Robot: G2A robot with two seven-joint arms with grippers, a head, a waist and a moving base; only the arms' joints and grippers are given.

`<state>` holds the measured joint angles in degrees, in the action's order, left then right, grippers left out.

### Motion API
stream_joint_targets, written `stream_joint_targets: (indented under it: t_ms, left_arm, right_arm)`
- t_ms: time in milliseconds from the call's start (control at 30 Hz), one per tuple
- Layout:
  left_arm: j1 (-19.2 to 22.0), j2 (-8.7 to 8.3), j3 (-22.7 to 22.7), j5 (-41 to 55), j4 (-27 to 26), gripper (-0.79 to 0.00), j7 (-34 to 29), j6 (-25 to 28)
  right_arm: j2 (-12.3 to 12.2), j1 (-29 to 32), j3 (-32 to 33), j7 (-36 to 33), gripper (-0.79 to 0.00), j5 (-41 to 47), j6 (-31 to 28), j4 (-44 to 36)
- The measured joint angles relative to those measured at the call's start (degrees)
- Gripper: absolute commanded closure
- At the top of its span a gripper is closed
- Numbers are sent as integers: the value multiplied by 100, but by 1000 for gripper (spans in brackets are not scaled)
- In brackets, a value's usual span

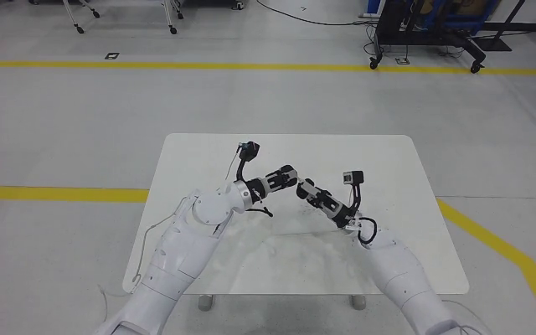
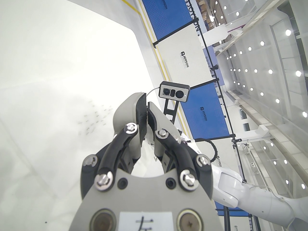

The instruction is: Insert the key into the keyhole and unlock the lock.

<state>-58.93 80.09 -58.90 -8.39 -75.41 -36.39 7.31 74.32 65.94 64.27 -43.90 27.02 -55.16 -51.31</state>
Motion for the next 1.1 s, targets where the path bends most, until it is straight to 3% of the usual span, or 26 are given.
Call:
stream_joint_targets:
  t_ms: [67,133,167,533,567,600,1100]
  left_arm:
    - [1,-2,5,3,-4,0,-1,6]
    - [-1,-3,17,3,-8,0,-1,11]
    - [-1,-4,25,-4,-9,0,3,10]
    - [21,-9,96,-68,12,0,9,24]
    - [25,-9,99,-82,16,-314,37,29]
    - [27,-9,100,-99,19,-785,66,30]
    - [35,-14,62,-150,8,-785,228,50]
  right_arm:
    - [-1,-7,-5,-27,-215,42,1,9]
    - [-3,-11,-8,-38,-28,68,1,19]
    - [-3,-14,-10,-43,0,89,8,24]
    - [-10,-25,-19,-147,0,259,11,104]
    - [-12,-28,-19,-165,0,271,8,117]
    - [-13,-31,-20,-180,0,275,4,128]
    - [-83,-73,123,-249,0,395,-273,330]
